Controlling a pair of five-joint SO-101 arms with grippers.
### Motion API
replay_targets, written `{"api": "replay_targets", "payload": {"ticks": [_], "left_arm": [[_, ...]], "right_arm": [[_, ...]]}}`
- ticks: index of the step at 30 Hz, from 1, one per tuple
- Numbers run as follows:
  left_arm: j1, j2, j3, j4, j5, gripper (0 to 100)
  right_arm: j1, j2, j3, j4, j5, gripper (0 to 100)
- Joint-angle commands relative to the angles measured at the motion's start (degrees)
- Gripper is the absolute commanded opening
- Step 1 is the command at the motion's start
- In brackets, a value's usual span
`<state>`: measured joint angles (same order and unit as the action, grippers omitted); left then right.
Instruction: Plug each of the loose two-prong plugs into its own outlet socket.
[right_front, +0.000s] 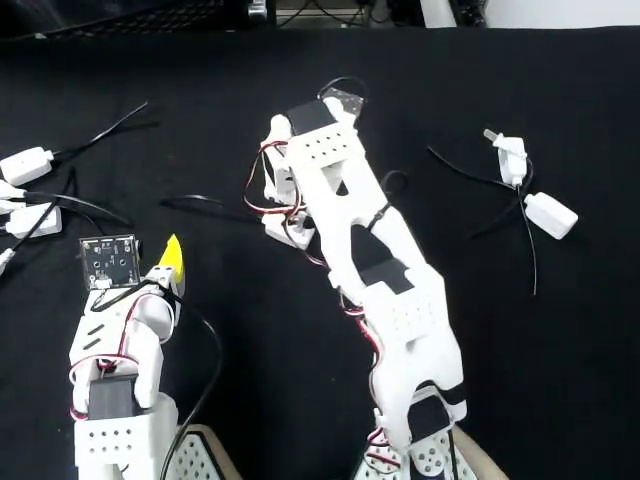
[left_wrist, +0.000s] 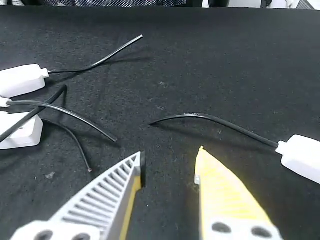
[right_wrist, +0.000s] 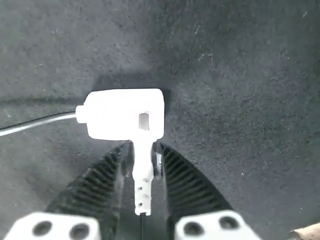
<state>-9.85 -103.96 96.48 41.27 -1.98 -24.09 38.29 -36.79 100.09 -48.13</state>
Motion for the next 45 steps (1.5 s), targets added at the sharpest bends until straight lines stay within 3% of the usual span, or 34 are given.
{"api": "replay_targets", "payload": {"ticks": [1, 23, 33, 45], "left_arm": [[-0.2, -0.1, 0.8, 0.1, 0.4, 18], [-0.2, -0.1, 0.8, 0.1, 0.4, 18], [-0.2, -0.1, 0.8, 0.1, 0.4, 18], [-0.2, -0.1, 0.8, 0.1, 0.5, 18]], "right_arm": [[-0.5, -0.8, -0.1, 0.8, 0.3, 1.3], [0.8, 2.2, 2.5, -0.9, 3.1, 1.3], [3.2, 11.2, -8.7, 0.1, 7.6, 1.3], [0.9, 15.2, -9.8, 0.5, 7.9, 1.3]]}}
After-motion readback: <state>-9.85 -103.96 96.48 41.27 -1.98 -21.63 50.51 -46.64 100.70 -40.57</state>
